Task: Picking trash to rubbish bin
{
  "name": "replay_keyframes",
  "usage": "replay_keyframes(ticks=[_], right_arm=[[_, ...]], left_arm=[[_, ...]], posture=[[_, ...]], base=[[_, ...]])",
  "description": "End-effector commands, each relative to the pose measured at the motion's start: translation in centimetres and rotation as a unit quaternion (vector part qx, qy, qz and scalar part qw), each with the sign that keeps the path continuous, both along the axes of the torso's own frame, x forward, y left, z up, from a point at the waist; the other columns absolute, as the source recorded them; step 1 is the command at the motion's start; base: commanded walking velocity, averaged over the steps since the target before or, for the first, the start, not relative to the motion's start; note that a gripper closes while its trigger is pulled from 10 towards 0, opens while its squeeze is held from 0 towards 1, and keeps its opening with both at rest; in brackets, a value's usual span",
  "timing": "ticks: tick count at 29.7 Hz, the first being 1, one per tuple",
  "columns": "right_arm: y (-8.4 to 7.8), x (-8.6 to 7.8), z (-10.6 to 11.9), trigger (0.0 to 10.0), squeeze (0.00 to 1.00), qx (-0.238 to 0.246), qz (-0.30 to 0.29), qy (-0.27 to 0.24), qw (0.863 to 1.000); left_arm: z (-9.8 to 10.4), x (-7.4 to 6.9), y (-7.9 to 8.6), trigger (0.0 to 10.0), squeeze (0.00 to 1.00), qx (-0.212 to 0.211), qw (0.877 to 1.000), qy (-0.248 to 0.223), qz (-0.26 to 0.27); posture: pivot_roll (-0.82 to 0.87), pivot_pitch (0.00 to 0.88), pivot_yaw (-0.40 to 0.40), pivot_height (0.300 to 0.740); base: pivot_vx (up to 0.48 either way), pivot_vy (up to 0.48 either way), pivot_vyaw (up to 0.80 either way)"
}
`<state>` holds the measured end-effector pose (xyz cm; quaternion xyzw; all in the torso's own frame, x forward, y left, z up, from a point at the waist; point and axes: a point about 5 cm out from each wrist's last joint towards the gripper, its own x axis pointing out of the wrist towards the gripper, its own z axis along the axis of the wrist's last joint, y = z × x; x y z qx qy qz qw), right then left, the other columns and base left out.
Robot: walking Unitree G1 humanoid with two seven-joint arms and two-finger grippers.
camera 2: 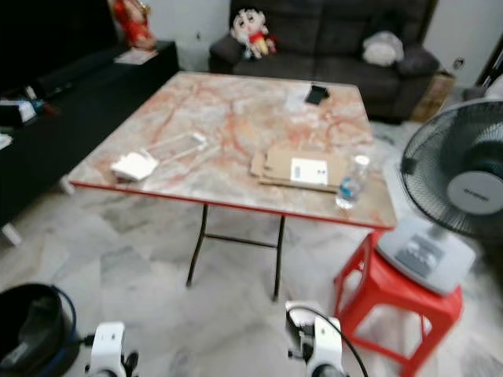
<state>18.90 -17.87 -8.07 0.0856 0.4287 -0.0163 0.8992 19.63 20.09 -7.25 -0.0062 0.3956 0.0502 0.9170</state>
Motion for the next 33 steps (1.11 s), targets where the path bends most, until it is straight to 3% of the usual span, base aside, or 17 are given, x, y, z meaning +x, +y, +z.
replay_keyframes(ticks=[1,7,14,33], right_arm=[[0.1,0.5,0.2,10.0,0.00,-0.001,0.001,-0.005,1.000],[0.6,0.3,0.0,10.0,0.00,-0.008,0.024,0.005,1.000],[1.1,0.3,0.0,10.0,0.00,-0.007,0.035,0.005,0.999],[1.0,0.0,-0.2,10.0,0.00,-0.012,0.039,0.014,0.999]], left_arm=[[0.0,0.0,0.1,10.0,0.00,0.008,1.000,0.006,-0.005],[-0.5,-0.8,0.0,10.0,0.00,0.009,1.000,0.026,-0.010],[-0.6,-0.8,-0.4,10.0,0.00,0.006,1.000,0.027,-0.012],[-0.8,-1.4,-0.2,10.0,0.00,0.002,0.999,0.036,-0.015]], posture=[[0.02,0.000,-0.031,0.740],[0.01,0.000,-0.025,0.740],[0.01,0.000,-0.031,0.740],[0.02,0.000,-0.027,0.740]], base=[[0.000,0.000,0.00],[0.000,0.000,0.00],[0.000,0.000,0.00],[0.000,0.000,0.00]])
